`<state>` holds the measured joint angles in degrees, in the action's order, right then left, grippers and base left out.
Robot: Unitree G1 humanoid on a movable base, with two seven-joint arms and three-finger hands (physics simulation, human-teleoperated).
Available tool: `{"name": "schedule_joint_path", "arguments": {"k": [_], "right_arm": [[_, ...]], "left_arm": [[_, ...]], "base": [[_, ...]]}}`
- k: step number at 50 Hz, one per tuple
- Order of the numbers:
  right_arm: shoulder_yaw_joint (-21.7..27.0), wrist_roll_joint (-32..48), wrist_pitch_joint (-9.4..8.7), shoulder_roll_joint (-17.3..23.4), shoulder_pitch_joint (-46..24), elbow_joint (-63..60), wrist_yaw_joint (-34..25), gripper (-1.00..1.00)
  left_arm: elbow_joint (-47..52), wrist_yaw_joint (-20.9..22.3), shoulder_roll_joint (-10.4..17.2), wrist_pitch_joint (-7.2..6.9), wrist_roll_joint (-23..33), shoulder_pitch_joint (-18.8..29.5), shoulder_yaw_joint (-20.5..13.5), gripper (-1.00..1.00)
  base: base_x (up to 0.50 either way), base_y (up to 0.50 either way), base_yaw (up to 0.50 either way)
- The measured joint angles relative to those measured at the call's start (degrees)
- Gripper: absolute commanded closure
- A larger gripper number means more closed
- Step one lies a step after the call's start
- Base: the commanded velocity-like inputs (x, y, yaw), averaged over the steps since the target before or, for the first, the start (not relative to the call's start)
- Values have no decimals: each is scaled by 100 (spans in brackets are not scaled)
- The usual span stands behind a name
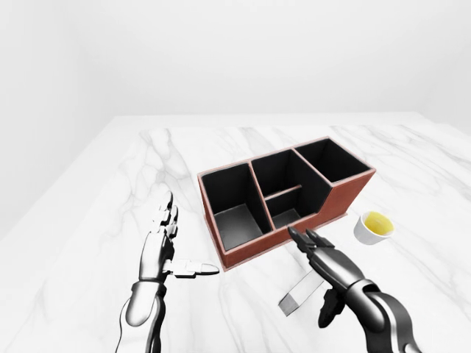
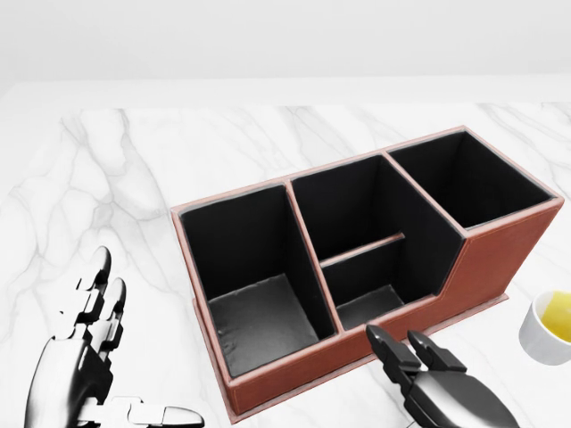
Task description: Pick up the book and place it in the front compartment of the caddy.
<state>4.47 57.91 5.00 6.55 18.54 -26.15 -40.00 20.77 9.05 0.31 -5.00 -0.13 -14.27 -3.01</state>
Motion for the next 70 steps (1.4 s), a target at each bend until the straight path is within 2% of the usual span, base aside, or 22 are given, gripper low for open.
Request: {"name": "schedule_joint_path", "arguments": {"k": [42, 43, 44, 45, 46, 70], "right_arm": [[-81, 376, 0, 110, -112, 425, 103, -100], [-83, 383, 0, 112, -113, 433, 109, -77], [-83, 389, 0, 115, -114, 440, 120, 11], [-85, 399, 0, 118, -114, 449, 128, 80], [-86, 409, 0, 121, -115, 458, 137, 100], [-60, 533, 0, 166, -51, 496, 127, 100]], "left_arm": [[8, -3, 0, 0, 6, -1, 6, -100], [8, -3, 0, 0, 6, -1, 6, -100], [8, -3, 0, 0, 5, -1, 5, -100], [9, -2, 0, 0, 5, -2, 5, -100], [9, -2, 0, 0, 5, -2, 4, -100], [43, 2, -2, 0, -6, -10, -4, -100]], "base": [[0, 0, 0], [0, 0, 0], [0, 0, 0], [0, 0, 0], [0, 0, 0], [0, 0, 0]]}}
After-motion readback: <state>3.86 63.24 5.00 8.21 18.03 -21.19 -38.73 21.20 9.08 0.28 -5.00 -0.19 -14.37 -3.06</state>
